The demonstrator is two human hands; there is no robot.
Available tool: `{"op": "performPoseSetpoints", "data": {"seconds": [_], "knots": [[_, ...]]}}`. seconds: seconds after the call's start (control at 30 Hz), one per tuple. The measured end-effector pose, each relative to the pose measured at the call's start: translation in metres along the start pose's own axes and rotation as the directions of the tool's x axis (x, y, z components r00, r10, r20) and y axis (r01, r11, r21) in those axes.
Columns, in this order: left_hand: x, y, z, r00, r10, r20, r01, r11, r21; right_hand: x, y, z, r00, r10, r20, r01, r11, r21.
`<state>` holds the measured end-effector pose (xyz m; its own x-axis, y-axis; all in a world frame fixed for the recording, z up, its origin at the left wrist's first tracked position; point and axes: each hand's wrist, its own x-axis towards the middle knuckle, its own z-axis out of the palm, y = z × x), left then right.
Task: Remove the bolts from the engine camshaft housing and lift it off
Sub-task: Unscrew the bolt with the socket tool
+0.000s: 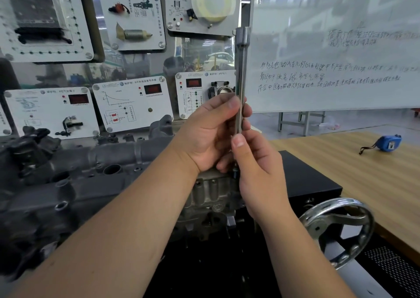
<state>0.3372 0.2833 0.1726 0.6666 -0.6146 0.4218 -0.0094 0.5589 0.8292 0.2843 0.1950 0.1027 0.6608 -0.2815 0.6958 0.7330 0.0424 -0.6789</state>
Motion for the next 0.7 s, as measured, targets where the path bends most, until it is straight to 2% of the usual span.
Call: {"op": "performPoseSetpoints", "data": {"seconds": [0.13,0.27,0.4,0.53,0.7], "knots": [[-0.0005,-0.0004,-0.0004,1.0,0.014,-0.005,-0.014,1.0,0.025,-0.0009,0.0043,0.0001,0.996,-0.065,-0.064,0.061,0.996,-0.058],[-0.0016,0.0017,-0.0002,0.998,-0.006,0.059,0.006,1.0,-0.003,0.0019,0.0039,-0.0038,0.997,-0.076,0.023,0.078,0.992,-0.097],[-0.002,0.0027,0.0004,0.991,-0.055,0.122,0.063,0.996,-0.058,0.0029,0.0045,-0.0056,0.997,-0.039,0.068,0.042,0.997,-0.057],[-0.001,0.0011,0.001,0.998,-0.019,0.067,0.02,1.0,-0.011,0.0011,0.0042,-0.0021,0.998,-0.027,0.056,0.026,1.0,0.006],[-0.0012,-0.0003,-0.0004,0.999,0.03,0.033,-0.031,0.999,0.029,0.0001,0.0047,0.0036,0.999,-0.038,-0.03,0.036,0.997,-0.075]]}}
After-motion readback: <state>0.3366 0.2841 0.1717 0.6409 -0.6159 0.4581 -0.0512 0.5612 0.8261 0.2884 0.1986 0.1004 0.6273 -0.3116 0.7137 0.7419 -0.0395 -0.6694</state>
